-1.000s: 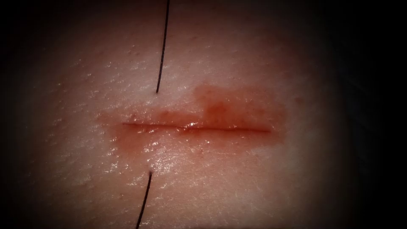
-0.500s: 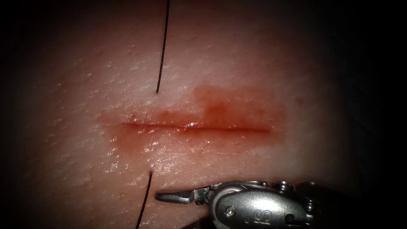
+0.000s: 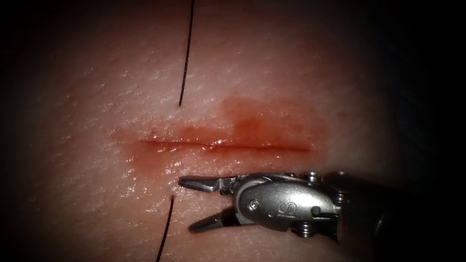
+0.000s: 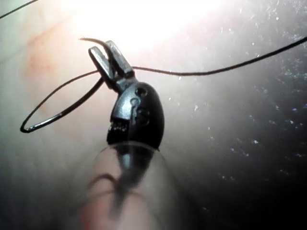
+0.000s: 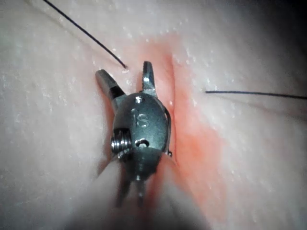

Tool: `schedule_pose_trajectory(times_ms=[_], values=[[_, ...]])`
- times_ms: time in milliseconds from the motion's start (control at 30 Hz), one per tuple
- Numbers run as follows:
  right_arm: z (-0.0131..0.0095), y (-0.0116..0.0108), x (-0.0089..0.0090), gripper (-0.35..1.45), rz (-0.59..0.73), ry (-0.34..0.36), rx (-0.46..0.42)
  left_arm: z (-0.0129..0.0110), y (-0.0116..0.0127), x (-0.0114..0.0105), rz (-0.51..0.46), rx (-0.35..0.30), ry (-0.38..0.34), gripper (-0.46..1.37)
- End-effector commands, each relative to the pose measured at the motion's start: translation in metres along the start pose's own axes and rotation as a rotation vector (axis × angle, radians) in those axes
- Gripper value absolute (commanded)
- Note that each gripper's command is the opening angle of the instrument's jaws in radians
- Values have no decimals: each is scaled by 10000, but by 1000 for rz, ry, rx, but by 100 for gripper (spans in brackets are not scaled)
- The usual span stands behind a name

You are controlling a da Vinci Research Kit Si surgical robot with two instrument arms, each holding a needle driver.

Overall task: Wound Closure
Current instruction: Pull the suture through the cut until a short tail remains on top

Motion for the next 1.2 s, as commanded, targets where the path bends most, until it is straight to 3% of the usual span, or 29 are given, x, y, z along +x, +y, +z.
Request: schedule_pose_trajectory(times_ms=[33, 367, 467, 500, 533, 600, 633, 1200], values=[[6, -1, -2, 134, -6, -7, -4, 0, 0, 0, -6, -3, 0, -35], [30, -1, -10, 132, -8, -1, -19, -2, 0, 0, -5, -4, 1, -35], [33, -1, -10, 120, -3, 10, -9, -3, -1, 0, -6, -4, 0, -35], [33, -2, -9, 99, 8, 24, 5, -4, -1, 0, -6, -4, 0, -35], [32, -2, -9, 49, 19, 43, 23, -4, -1, 0, -6, -4, 0, -35], [32, -2, -9, -20, 29, 45, 47, -3, -1, 0, -6, -4, 0, -35], [31, -3, -9, -35, 33, 39, 79, -3, -1, 0, -6, -3, 0, -35], [23, -6, -7, -35, 42, 5, 94, -2, -1, 0, -6, 0, 0, -35]])
